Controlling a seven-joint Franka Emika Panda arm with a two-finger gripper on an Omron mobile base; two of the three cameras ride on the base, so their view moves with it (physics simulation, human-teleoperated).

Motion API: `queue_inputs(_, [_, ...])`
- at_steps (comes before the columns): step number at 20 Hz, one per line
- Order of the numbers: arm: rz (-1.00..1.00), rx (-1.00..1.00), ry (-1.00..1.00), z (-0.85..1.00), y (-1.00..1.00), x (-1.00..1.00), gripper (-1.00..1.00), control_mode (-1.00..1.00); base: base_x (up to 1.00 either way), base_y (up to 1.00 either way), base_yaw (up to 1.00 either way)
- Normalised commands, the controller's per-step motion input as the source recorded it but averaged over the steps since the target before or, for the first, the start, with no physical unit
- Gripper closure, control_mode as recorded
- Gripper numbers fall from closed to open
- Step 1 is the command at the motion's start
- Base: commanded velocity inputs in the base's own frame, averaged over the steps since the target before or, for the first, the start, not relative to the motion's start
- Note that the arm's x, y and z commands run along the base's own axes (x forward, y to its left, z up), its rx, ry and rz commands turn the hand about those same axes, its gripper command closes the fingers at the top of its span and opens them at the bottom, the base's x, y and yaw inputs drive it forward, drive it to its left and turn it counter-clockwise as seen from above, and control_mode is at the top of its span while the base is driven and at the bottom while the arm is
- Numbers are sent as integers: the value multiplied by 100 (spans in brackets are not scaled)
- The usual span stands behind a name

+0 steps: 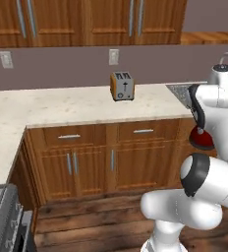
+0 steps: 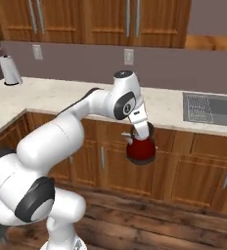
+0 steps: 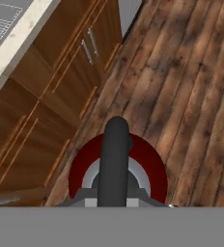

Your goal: The kettle is done boiling. Turn off the stove, then wait for 300 timesteps before moving the kettle to the dining table.

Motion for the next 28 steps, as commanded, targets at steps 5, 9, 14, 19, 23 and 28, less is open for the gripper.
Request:
queue_inputs(5, [0,0,0,0,0,0,100,100,0,-21,-52])
queue_inputs(9, [0,0,0,0,0,0,100,100,0,-23,-51])
queue_inputs(14, [0,0,0,0,0,0,100,100,0,-25,-49])
queue_inputs(19, [0,0,0,0,0,0,100,100,6,-23,-46])
queue_inputs(23, [0,0,0,0,0,0,100,100,20,-32,-39])
queue_inputs(28, [0,0,0,0,0,0,100,100,22,-50,-30])
